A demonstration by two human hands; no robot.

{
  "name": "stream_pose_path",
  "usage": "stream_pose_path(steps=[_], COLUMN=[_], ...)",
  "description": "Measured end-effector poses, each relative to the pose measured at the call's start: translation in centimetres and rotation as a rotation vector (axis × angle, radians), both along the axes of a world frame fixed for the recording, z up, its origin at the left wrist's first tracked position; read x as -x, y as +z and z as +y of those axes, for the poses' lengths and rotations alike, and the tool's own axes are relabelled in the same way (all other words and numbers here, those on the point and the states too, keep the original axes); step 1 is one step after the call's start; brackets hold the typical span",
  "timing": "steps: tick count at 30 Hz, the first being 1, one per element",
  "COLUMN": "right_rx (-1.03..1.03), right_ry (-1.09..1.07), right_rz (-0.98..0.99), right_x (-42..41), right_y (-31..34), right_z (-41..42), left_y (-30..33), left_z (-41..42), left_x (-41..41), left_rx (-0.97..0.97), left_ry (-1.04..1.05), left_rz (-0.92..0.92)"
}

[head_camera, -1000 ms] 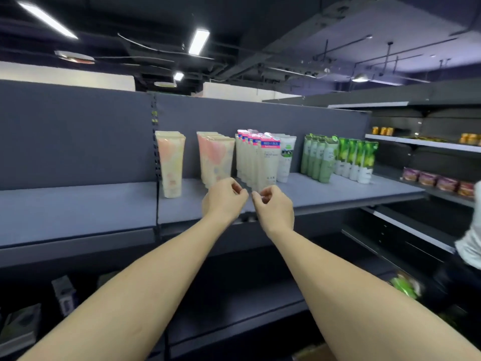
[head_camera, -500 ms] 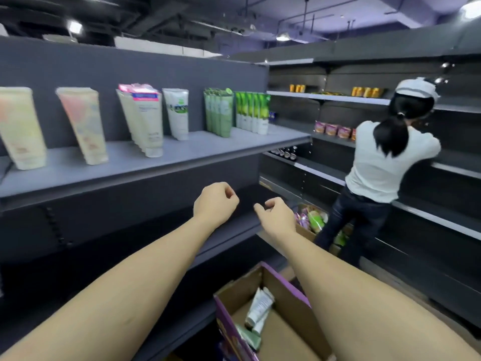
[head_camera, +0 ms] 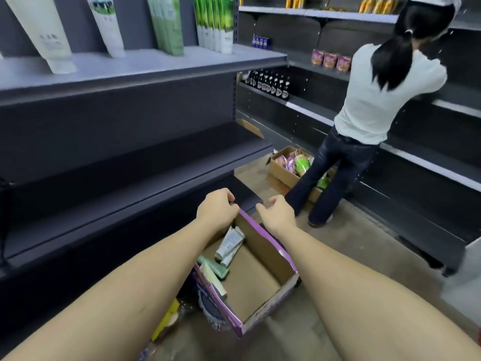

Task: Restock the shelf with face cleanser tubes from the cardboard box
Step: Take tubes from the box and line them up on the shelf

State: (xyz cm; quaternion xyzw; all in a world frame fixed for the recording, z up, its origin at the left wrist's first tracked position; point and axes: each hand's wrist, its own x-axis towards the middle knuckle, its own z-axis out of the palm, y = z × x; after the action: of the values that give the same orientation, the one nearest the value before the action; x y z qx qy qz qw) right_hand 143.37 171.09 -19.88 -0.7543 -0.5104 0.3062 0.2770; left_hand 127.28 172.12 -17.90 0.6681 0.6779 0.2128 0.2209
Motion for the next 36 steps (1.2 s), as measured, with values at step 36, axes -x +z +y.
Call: stream_pose_path(steps=[36], right_rx=[0.611], right_ry=[-0.072], right_rz=[0.140], right_x=[6.6], right_y=[-37.7], right_z=[15.6], left_y=[-39.0], left_z=[12.2], left_x=[2.5], left_rx=[1.049], left_ry=[0.205], left_rz=[0.198])
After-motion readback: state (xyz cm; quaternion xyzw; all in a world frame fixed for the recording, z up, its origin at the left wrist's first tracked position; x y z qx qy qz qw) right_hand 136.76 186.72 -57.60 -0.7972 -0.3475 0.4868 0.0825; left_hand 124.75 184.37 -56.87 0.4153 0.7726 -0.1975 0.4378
